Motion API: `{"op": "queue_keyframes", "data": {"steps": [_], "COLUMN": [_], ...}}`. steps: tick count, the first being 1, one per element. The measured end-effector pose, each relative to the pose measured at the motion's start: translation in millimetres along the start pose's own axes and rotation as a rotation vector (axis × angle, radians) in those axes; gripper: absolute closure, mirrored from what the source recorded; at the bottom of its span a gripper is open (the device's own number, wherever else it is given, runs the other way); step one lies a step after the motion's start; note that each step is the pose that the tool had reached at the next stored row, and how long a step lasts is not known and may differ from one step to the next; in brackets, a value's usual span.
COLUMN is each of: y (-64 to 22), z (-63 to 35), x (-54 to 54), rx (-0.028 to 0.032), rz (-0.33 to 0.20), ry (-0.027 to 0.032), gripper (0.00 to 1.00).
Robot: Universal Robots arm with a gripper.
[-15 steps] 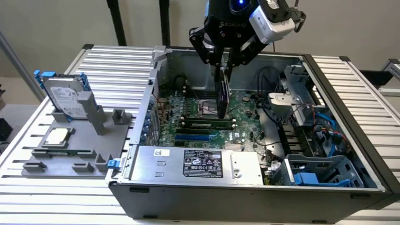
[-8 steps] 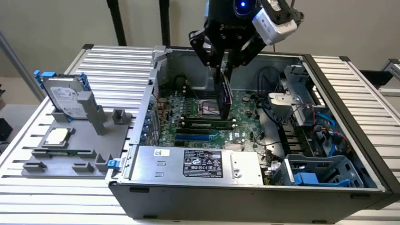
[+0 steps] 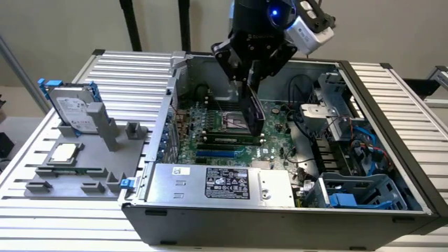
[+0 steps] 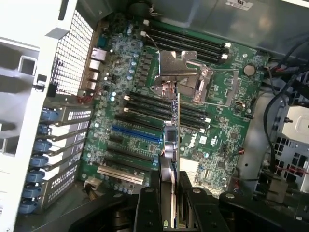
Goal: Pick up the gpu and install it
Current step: 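Pick up the gpu and move the gpu toward the slot, then insert the gpu into the slot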
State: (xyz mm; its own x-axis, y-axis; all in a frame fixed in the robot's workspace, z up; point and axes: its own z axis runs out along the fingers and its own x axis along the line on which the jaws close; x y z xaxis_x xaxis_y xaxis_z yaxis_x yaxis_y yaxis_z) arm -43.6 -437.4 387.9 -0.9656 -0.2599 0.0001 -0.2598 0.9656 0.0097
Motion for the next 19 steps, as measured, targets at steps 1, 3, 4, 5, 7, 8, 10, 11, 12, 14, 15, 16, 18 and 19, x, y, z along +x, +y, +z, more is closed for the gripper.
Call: {"op": "queue_keyframes", "data": {"steps": [1,3,4,5,7,8,10,11,12,14,15,16,18,19], "y": [0.0,0.0,0.0,-0.1,-0.1,-0.1,-0.1,-0.1,-0.1,-0.1,-0.1,-0.1,-0.1,-0.1], "z": [1.0,2.7,3.5,4.3,5.8,6.5,8.0,8.7,9.5,10.9,11.7,12.4,14.0,14.7], "x": [0.0,0.0,0.0,0.0,0.0,0.0,0.0,0.0,0.0,0.0,0.0,0.0,0.0,0.0], "rx": [0.0000,0.0002,0.0002,0.0002,0.0002,0.0002,0.0002,0.0003,0.0002,0.0003,0.0003,0.0004,0.0004,0.0005], "rz": [-0.018,-0.055,-0.073,-0.092,-0.128,-0.146,-0.182,-0.200,-0.219,-0.254,-0.273,-0.291,-0.328,-0.346], "ry": [0.0002,0.0005,0.0006,0.0007,0.0010,0.0011,0.0013,0.0015,0.0016,0.0018,0.0019,0.0020,0.0022,0.0024], "gripper": [1.00,1.00,1.00,1.00,1.00,1.00,1.00,1.00,1.00,1.00,1.00,1.00,1.00,1.00]}}
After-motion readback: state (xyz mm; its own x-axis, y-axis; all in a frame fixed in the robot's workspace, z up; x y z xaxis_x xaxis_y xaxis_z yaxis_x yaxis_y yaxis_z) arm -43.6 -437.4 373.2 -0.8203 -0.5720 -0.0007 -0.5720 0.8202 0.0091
